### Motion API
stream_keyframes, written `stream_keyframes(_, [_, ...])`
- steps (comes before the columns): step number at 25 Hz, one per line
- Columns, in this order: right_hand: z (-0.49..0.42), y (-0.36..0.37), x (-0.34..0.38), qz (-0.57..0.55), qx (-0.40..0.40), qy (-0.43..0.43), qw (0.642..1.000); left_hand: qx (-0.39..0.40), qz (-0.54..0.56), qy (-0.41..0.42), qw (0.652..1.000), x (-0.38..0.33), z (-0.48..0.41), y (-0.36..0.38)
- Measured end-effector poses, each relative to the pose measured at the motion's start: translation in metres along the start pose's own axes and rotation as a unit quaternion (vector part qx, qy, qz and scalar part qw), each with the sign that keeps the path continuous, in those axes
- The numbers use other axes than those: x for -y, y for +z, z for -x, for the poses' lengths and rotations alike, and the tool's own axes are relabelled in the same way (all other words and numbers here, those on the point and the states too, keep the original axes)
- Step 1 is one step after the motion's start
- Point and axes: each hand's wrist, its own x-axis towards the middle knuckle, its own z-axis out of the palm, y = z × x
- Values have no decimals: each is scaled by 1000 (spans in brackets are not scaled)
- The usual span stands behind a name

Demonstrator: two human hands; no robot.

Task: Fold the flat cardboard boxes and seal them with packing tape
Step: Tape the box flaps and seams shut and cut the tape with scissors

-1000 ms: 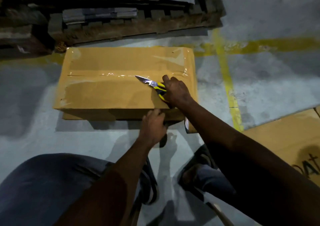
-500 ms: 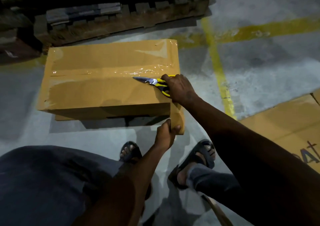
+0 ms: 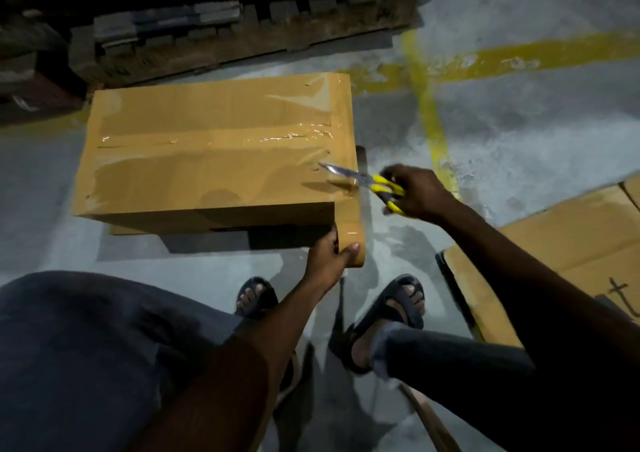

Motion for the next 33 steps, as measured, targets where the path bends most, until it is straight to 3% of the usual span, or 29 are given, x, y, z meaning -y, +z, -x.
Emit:
stream_keyframes(4, [51,-18,-49,-13,141,126,982,3,18,-29,999,5,3,14])
stream_keyframes(9, [60,-31,-67,-35,211,130,968,-38,38,-53,997,-4,12,10])
stream_keyframes(11, [58,-31,-62,-62,178,118,975,-41,39,-43,997,-1,13,14])
stream_keyframes(14, [39,-30,-26,-104,2,89,991,-53,44,-34,997,-11,17,20])
stream_keyframes(16, [17,-22,7,-32,-96,2,995,-65,47,-30,996,-11,13,23])
stream_keyframes(17, [5,-16,20,40,-108,-45,992,-62,49,-24,997,-8,11,25])
stream_keyframes(20, [-34,6,49,156,-88,-112,977,-32,42,-43,998,6,5,20])
stream_keyframes(27, [-93,29,70,245,-29,-120,962,-24,74,-66,995,6,14,16])
stream_keyframes(31, [-99,26,70,236,-31,-124,963,-46,51,-89,994,10,13,13])
stream_keyframes(33, [-90,21,67,181,-33,-121,975,-57,47,-94,993,9,9,13])
